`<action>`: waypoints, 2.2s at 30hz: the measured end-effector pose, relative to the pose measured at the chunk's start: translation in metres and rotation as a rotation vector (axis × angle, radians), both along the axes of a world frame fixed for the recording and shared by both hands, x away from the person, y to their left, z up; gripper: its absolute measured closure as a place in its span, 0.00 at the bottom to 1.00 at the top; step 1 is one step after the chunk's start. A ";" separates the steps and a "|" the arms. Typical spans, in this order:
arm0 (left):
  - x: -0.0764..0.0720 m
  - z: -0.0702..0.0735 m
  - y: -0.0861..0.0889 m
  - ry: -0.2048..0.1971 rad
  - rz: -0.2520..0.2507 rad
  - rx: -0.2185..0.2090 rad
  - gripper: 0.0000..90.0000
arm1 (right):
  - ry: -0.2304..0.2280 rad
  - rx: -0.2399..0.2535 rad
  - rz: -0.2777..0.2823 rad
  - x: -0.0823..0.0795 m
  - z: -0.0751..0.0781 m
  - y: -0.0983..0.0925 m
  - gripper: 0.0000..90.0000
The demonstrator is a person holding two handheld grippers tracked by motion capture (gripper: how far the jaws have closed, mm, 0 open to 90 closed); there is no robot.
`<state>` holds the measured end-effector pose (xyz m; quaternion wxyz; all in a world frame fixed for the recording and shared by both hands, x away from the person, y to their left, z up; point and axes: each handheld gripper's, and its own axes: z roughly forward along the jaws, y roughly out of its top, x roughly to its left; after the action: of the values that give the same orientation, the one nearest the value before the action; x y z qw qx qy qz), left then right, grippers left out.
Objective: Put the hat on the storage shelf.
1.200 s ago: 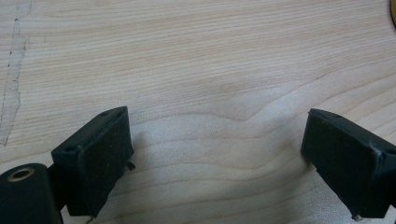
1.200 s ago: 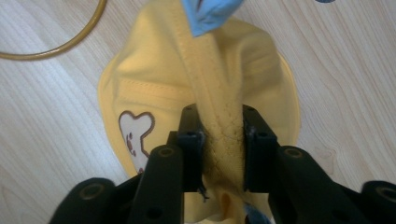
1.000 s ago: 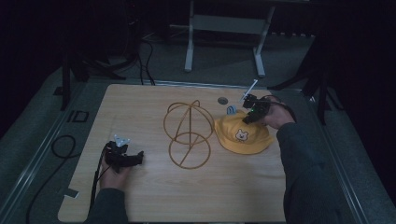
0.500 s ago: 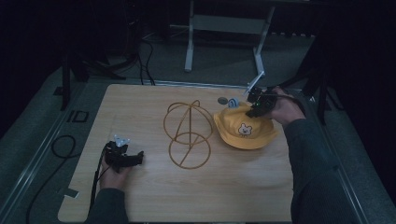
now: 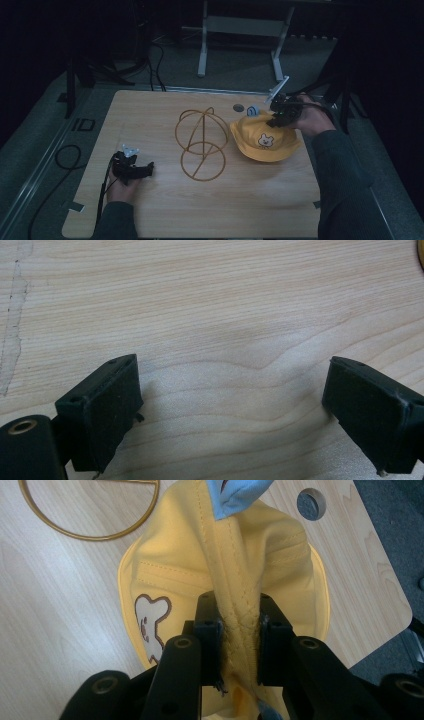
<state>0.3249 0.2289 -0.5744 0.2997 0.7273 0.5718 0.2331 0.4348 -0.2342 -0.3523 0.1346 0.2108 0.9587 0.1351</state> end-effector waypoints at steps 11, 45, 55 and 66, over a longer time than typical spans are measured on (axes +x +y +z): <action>0.000 0.000 0.000 0.002 0.000 0.000 0.10 | -0.014 -0.016 0.051 -0.009 0.013 0.004 0.84; -0.001 0.001 0.000 0.004 -0.001 0.002 0.10 | -0.070 0.004 0.150 -0.038 0.062 0.003 0.84; -0.001 0.000 -0.001 -0.002 -0.005 0.002 0.12 | -0.080 0.026 0.153 -0.042 0.072 -0.004 0.84; -0.001 0.000 -0.001 -0.002 -0.005 0.002 0.13 | -0.093 0.061 0.153 -0.044 0.084 -0.007 0.84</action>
<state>0.3235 0.2282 -0.5739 0.3003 0.7287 0.5694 0.2337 0.3904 -0.2413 -0.2684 0.1619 0.1344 0.9601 0.1839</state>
